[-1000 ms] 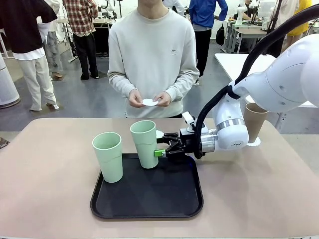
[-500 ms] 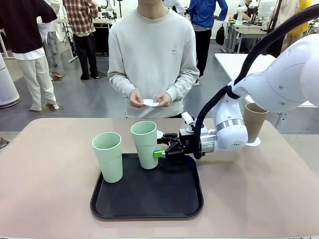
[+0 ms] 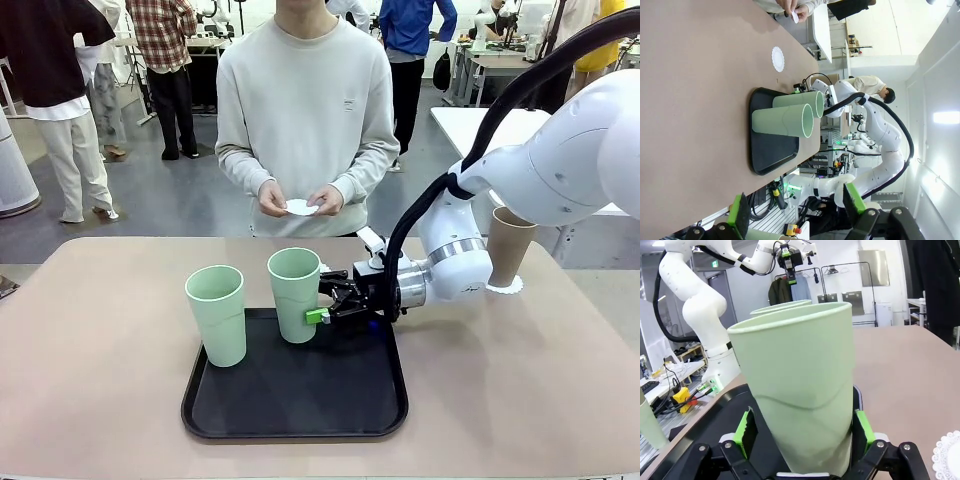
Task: Place coasters on the table and set cups on them.
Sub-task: Take one Reusable plastic cup from the Flat Tray and place it on a coaster set by the human.
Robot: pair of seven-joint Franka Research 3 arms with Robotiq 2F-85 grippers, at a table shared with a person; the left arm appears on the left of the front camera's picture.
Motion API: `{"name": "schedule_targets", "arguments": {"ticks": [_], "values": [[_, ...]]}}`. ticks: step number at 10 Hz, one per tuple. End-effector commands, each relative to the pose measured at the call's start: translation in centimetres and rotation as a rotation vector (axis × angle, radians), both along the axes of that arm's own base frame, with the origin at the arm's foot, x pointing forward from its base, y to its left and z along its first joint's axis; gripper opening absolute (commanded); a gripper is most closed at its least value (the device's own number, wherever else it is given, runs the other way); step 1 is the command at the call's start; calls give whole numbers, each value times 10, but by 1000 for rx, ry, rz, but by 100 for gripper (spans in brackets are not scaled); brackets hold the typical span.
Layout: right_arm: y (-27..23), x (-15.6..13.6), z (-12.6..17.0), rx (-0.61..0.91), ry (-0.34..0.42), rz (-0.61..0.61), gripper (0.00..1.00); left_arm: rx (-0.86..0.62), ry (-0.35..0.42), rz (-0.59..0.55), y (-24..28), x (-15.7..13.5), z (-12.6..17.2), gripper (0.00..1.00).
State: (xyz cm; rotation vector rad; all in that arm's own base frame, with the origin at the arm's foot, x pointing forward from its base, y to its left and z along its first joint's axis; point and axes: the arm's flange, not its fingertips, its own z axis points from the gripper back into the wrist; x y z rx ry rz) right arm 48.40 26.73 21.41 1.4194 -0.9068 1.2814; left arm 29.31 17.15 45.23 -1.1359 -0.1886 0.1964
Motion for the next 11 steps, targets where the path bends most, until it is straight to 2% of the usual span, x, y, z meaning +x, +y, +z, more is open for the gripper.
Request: {"name": "schedule_targets", "arguments": {"ticks": [1, 4, 11], "values": [[8, 10, -1, -3, 18, 21, 100, -6, -8, 1, 1, -1, 1, 100], [18, 16, 0, -43, 6, -37, 100, -6, -8, 1, 1, -1, 1, 100], [32, 9, 2, -59, 25, 22, 100, -6, -8, 1, 1, -1, 1, 100]]}}
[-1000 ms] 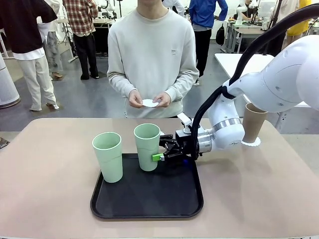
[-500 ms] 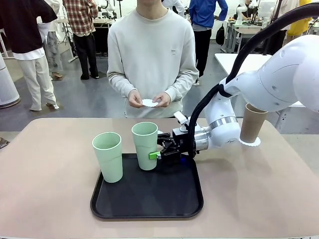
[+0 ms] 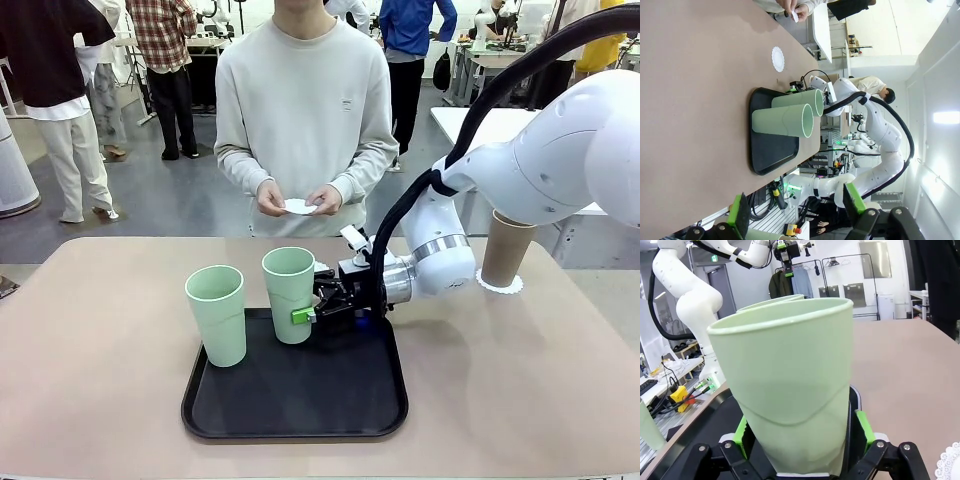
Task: Place coasters on the table and set cups on them.
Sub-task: Take one Reusable plastic cup from the Flat Tray and place it on a coaster set by the human.
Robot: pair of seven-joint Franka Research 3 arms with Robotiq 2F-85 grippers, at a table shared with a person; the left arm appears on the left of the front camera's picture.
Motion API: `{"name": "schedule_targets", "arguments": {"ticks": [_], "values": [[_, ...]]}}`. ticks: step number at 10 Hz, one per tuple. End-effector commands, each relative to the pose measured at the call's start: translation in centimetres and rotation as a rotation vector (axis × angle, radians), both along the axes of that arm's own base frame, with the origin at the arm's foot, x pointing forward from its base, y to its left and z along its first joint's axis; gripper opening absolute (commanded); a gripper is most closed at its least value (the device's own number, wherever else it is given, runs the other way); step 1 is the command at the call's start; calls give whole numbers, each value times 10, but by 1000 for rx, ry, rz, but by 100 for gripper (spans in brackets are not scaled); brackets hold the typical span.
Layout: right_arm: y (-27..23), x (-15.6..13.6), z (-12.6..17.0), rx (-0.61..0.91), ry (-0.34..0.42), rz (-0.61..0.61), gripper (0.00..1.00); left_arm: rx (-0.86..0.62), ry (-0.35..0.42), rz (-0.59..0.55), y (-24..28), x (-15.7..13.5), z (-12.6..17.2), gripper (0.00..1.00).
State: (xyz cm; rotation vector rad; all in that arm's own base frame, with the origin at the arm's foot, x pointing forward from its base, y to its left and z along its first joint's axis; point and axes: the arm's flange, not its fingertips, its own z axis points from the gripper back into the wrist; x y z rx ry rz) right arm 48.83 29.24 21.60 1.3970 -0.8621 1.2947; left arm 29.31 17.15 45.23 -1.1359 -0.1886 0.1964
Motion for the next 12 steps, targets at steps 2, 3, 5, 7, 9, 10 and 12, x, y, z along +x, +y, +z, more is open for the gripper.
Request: {"name": "schedule_targets", "arguments": {"ticks": [2, 3, 5, 7, 9, 10, 12], "values": [[15, 1, 1, -29, 15, 47, 100, -6, -8, 1, 1, -1, 1, 100], [20, 0, 2, -39, 10, 61, 100, -6, -8, 1, 1, -1, 1, 100], [26, -1, 3, -49, 7, 73, 100, -6, -8, 1, 1, -1, 1, 100], [25, 0, 4, -40, 3, 79, 40, -6, -8, 1, 1, -1, 1, 100], [24, 0, 3, -37, -2, 70, 0, -6, -8, 1, 1, -1, 1, 100], [22, 1, 3, -37, -4, 59, 35, -6, -8, 1, 1, -1, 1, 100], [11, -4, 17, -47, 6, -22, 15, -6, -8, 1, 1, -1, 1, 100]]}}
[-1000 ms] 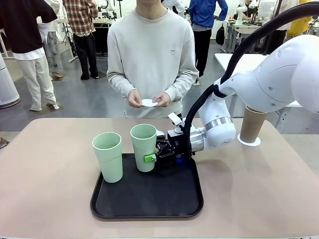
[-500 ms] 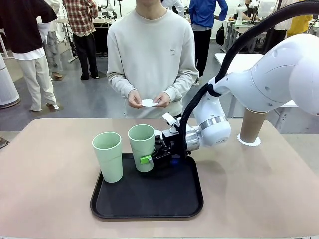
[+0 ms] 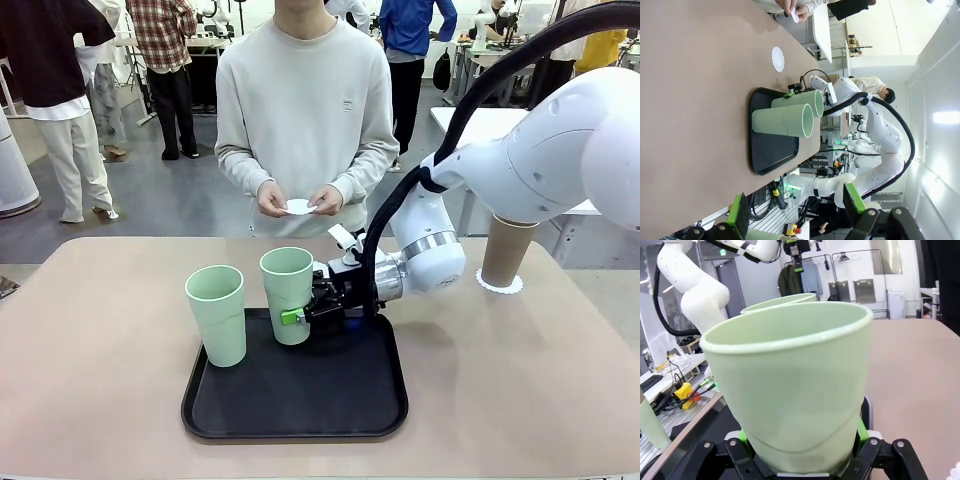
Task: Place coasters on the table and set cups on them.
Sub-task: Take one Reusable plastic cup from the Flat Tray and place it on a coaster set by the human.
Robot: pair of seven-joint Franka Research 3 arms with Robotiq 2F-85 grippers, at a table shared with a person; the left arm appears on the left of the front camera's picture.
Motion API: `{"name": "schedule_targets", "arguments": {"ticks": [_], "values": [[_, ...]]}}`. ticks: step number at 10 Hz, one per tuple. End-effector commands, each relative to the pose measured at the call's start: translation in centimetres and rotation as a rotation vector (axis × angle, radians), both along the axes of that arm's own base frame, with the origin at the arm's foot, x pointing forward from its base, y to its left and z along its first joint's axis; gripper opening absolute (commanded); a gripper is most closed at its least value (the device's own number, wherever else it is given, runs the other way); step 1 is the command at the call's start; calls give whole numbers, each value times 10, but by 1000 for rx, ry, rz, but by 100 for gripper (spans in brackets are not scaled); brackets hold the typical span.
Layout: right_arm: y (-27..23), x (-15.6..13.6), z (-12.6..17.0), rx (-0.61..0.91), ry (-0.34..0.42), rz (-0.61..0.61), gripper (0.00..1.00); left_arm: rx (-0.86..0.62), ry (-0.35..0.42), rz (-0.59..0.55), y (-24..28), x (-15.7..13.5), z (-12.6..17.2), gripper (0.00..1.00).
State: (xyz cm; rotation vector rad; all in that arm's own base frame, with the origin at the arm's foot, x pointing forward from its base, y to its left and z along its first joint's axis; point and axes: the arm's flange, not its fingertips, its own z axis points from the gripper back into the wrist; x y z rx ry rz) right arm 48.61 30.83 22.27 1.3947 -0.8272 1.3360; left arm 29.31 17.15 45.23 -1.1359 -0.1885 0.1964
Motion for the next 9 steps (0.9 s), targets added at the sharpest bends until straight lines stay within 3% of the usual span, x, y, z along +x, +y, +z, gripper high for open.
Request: {"name": "schedule_targets", "arguments": {"ticks": [1, 3, 5, 7, 8, 9], "values": [[-14, -10, 32, -30, 5, -110, 15, -6, -8, 1, 1, -1, 1, 100], [-38, -21, 88, -49, -23, -230, 15, -6, -8, 1, 1, -1, 1, 100], [-50, -24, 134, -49, -30, -268, 15, -6, -8, 1, 1, -1, 1, 100], [-50, -19, 144, -45, 3, -266, 15, -6, -8, 1, 1, -1, 1, 100], [-55, -17, 143, -37, -51, -248, 15, -6, -8, 1, 1, -1, 1, 100], [-55, -17, 143, -37, -51, -248, 15, -6, -8, 1, 1, -1, 1, 100]]}}
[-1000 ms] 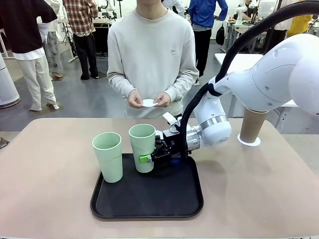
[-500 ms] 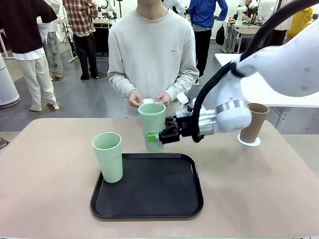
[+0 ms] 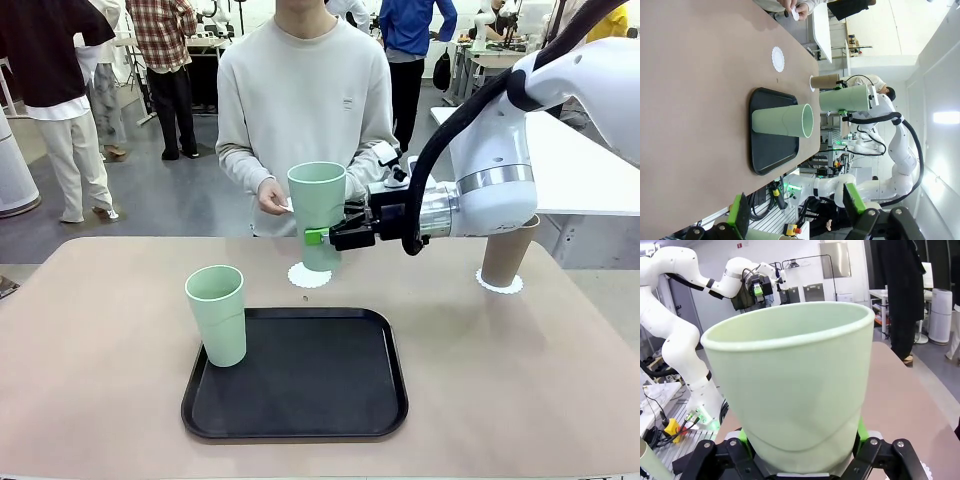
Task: Place coasters on the table and set cups on them.
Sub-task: Take one Reusable plastic cup from the Flat Tray and place it on a coaster set by the human.
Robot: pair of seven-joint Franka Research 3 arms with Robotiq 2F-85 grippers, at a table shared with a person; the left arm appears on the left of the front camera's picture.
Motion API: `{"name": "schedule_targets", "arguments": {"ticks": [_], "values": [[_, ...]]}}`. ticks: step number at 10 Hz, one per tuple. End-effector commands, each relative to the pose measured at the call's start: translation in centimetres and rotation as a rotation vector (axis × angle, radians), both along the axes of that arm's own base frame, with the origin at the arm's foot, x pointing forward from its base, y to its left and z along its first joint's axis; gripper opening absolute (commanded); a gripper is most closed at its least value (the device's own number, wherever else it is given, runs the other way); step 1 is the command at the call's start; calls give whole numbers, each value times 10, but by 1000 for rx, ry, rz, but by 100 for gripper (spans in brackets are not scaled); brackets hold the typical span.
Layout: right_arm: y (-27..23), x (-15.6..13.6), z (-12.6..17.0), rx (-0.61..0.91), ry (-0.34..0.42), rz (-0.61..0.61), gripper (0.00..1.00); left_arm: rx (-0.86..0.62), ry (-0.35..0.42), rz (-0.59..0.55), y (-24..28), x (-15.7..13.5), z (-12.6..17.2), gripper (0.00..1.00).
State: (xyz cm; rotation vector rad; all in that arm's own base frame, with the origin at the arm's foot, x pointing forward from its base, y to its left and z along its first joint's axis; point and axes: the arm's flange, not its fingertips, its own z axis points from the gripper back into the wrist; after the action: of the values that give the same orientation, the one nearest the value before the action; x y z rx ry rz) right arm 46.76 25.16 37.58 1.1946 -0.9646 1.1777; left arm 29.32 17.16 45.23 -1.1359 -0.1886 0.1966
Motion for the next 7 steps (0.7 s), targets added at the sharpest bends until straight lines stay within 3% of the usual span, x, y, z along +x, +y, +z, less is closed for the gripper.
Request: {"name": "schedule_targets", "arguments": {"ticks": [1, 2, 7], "values": [[1, 1, -10, -1, -14, 7, 15, -6, -8, 1, 1, -1, 1, 100], [0, 0, 0, 0, 0, 0, 85, -6, -8, 1, 1, -1, 1, 100], [12, 118, -39, 10, -47, 22, 85, -6, -8, 1, 1, -1, 1, 100]]}}
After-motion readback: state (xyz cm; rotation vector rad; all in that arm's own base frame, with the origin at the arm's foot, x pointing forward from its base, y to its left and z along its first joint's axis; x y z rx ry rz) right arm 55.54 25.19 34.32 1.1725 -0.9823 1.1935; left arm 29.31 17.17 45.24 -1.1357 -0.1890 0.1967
